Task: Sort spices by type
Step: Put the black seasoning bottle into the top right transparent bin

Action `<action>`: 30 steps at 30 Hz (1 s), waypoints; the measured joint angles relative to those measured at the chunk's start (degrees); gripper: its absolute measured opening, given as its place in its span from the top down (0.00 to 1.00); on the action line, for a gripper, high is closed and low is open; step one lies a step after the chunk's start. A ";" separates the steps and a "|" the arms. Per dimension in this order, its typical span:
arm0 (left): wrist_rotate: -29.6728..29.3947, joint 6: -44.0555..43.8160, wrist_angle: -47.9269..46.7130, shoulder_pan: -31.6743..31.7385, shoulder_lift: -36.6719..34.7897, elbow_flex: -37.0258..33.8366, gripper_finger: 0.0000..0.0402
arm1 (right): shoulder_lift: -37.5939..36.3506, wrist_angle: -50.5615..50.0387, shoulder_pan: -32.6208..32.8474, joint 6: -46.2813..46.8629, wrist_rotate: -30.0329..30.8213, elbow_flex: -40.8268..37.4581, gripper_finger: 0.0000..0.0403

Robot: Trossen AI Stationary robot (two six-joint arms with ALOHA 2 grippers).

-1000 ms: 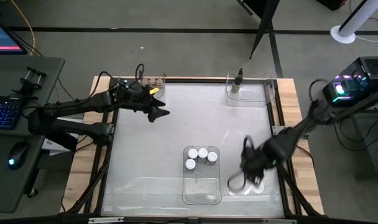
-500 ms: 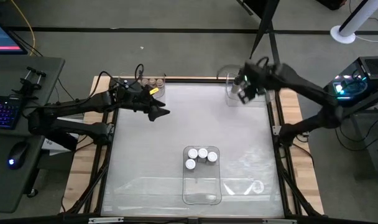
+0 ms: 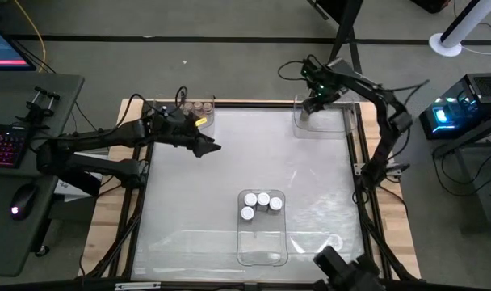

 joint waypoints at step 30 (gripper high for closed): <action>-3.12 -2.51 -1.76 -7.24 0.01 0.00 0.20 | 6.94 3.35 -2.67 7.73 -6.82 1.49 0.50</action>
